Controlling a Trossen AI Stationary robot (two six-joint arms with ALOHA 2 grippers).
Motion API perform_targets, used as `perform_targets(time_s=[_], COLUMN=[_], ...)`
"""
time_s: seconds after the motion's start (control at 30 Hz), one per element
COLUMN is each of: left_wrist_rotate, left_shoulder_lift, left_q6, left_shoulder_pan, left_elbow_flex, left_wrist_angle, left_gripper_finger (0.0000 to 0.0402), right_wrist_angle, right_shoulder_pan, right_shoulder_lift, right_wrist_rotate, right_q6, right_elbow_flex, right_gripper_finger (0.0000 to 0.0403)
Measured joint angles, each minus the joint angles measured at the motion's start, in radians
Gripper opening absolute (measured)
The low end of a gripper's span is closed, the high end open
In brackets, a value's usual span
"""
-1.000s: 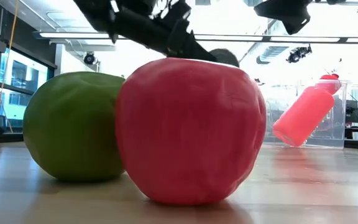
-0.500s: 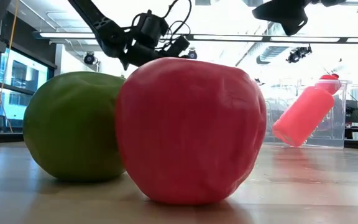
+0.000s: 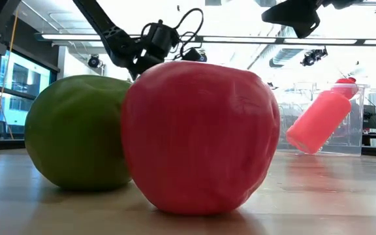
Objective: Pick & Place Food Item
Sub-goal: Put the light blue tuna can into the white bin, then put the green apple into the left transparent bin
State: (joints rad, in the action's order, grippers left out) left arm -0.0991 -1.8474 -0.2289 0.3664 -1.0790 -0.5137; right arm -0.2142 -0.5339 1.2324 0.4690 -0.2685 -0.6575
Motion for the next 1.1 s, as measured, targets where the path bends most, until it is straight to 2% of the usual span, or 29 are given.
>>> perform_targets(time_s=[0.17,0.5,0.7,0.93,1.1], left_wrist_rotate=[0.055,0.062,0.103,0.108,0.123], left_shoulder_lift=[0.000,-0.002,-0.002,-0.002,0.007], left_q6=[0.001,-0.026,-0.040,-0.029,0.064], left_shoulder_pan=[-0.001,0.003,0.003,0.003,-0.012], left_elbow_flex=[0.000,0.002,0.002,0.002,0.004], left_wrist_angle=[0.004,0.008,0.004,0.001,-0.029], left_gripper_finger=[0.0148,0.0149,0.0175,0.0182,0.0183], right_wrist_angle=[0.000,0.000,0.001,0.001,0.001], right_shoulder_pan=[-0.001,-0.001,-0.001,-0.002,-0.003], right_shoulder_lift=[0.000,0.000,0.000,0.000,0.000], right_wrist_rotate=[0.000,-0.001,-0.007,-0.037,-0.056], right_q6=[-0.023,-0.023,-0.026,-0.027,-0.033], right_elbow_flex=[0.000,0.000,0.000,0.000,0.000], right_gripper_finger=[0.0258,0.0258,0.0258,0.0258,0.0258])
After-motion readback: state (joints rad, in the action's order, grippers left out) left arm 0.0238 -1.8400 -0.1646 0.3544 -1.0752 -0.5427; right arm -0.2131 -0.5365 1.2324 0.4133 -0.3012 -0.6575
